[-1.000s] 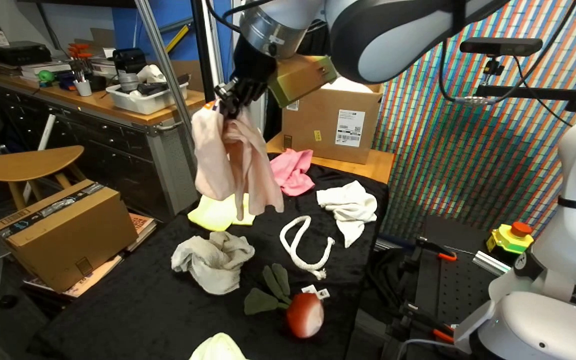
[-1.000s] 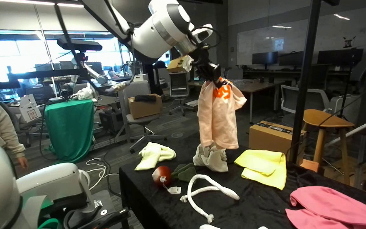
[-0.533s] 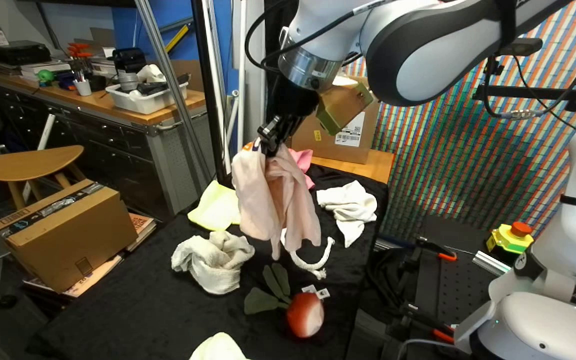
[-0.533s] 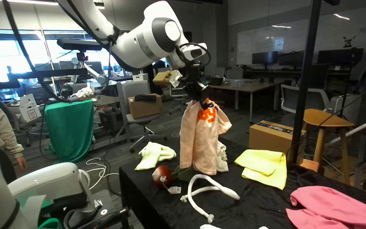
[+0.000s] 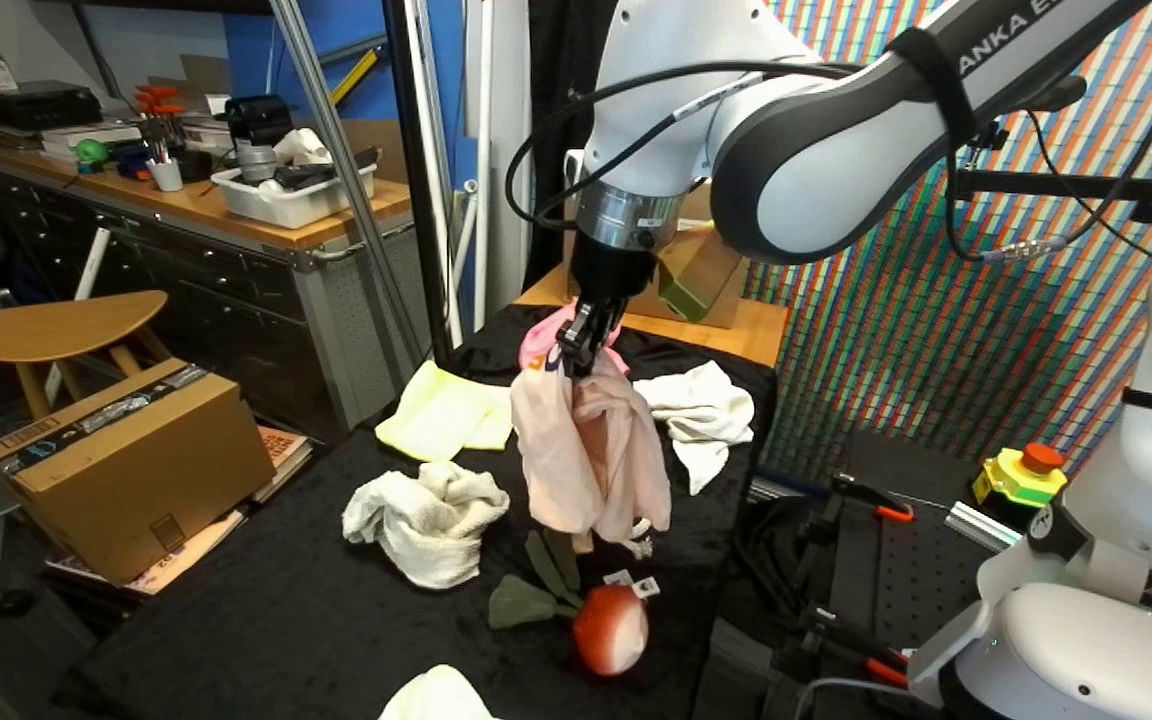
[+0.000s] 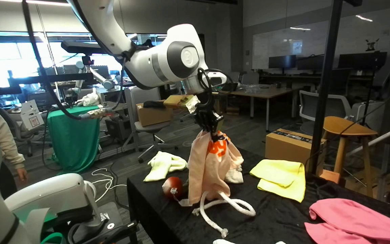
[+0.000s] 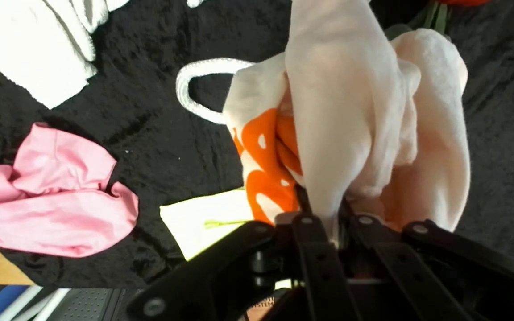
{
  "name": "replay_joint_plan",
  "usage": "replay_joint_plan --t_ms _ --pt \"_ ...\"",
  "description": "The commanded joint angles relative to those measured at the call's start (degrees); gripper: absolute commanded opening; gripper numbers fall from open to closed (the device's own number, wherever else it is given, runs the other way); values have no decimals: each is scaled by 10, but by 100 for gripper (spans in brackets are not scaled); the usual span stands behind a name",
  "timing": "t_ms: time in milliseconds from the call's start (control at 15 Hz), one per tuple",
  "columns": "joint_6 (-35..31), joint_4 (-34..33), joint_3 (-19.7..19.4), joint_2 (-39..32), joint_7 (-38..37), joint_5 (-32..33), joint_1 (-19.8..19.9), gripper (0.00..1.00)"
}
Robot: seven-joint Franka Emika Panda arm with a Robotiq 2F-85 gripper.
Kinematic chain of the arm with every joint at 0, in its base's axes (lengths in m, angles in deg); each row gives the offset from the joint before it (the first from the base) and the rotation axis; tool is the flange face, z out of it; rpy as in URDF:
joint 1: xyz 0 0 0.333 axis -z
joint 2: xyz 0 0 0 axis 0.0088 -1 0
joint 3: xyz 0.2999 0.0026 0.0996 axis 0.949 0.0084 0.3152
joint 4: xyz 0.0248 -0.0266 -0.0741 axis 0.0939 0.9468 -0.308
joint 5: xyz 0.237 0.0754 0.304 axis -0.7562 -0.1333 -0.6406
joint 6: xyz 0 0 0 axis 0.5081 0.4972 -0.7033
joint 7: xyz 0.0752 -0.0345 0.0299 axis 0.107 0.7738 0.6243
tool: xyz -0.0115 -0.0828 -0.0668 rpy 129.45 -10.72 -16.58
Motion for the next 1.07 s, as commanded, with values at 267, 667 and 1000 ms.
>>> replay_joint_plan --t_ms 267,667,1000 --pt "-3 -27 10 -112 107 -70 10 9" --pt "22 -54 42 -180 257 -165 17 9" --pt "71 -84 42 -204 286 -174 16 37"
